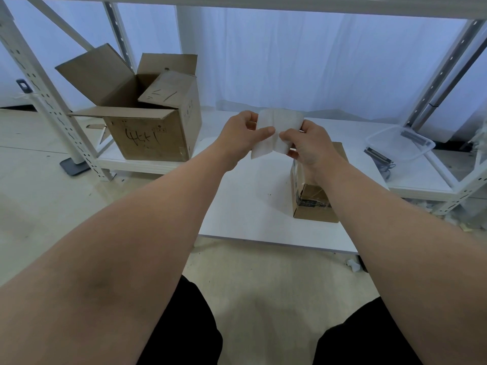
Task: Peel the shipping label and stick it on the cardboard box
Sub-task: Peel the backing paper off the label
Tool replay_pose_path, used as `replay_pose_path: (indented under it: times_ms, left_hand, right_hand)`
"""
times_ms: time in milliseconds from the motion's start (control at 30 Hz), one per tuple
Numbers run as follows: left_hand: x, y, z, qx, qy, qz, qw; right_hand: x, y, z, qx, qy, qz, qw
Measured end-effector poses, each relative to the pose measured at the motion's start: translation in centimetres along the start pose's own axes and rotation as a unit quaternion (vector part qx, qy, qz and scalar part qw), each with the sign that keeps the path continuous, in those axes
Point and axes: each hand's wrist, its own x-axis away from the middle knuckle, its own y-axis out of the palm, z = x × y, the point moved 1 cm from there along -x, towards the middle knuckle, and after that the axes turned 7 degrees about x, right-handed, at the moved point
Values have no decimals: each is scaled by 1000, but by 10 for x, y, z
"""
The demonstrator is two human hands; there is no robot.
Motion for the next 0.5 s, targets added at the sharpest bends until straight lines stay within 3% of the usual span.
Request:
replay_pose_path:
  times_ms: [233, 500]
  left_hand:
    - [-1, -2, 0, -59, 11, 20, 998]
    - [-2, -9, -3, -30, -20, 43, 998]
  right_hand:
    - [-3, 0, 2, -15, 0, -5, 1000]
    - [-1, 0, 2, -28, 2, -2, 1000]
